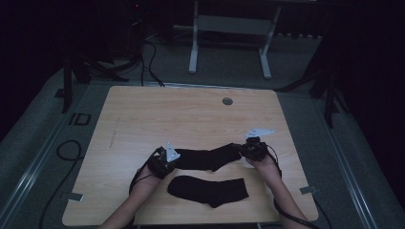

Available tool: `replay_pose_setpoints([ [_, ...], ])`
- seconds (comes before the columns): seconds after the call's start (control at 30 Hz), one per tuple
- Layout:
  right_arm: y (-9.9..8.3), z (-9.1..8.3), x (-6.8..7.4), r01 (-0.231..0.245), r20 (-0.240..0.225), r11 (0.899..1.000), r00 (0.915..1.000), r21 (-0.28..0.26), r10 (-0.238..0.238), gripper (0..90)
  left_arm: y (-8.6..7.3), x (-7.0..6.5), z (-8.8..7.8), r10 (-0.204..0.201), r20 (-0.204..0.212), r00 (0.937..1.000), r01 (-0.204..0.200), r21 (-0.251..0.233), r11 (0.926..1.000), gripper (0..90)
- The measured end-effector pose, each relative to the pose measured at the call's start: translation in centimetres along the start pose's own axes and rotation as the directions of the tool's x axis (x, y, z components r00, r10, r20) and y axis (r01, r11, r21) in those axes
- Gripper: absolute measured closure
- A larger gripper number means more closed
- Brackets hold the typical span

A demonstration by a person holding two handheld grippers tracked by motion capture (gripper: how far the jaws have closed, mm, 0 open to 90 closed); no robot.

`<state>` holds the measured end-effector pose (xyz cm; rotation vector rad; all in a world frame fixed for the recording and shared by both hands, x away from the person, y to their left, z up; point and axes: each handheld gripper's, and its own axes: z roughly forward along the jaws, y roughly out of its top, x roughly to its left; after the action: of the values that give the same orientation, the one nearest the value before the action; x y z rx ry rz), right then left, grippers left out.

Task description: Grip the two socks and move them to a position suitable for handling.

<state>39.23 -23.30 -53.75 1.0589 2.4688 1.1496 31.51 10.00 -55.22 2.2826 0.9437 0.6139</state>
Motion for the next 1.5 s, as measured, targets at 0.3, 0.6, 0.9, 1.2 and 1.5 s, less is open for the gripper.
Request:
replay_pose_setpoints([
  [0.3,-1.5,1.6,-0.1,0.000,0.033,0.999,0.9995,0.045,-0.001,89.6,-0.3,0.7,1.3,-0.015,-0.015,0.9998,0.015,0.010,0.9998,87.4],
  [0.6,-3.3,-0.3,-0.3,-0.013,0.055,0.999,0.9984,0.034,0.011,88.8,0.2,0.0,1.5,-0.017,0.030,0.9994,0.017,0.001,0.9999,87.3],
  [0.9,-3.2,-0.3,-0.7,-0.010,0.028,0.999,0.9996,0.034,0.009,82.1,0.4,-0.1,1.6,-0.017,0.035,0.9992,0.017,0.005,0.9998,87.0],
  [1.2,-1.9,-1.8,0.2,0.027,-0.046,1.000,0.9986,0.005,-0.027,42.6,0.0,0.1,-0.5,-0.047,0.060,0.9971,0.050,-0.059,0.9970,46.9],
  [1.5,-1.9,-3.7,1.9,0.055,-0.024,0.998,0.9982,0.039,-0.055,28.0,-1.1,1.0,-3.4,-0.089,0.116,0.9893,0.097,-0.061,0.9934,41.1],
])
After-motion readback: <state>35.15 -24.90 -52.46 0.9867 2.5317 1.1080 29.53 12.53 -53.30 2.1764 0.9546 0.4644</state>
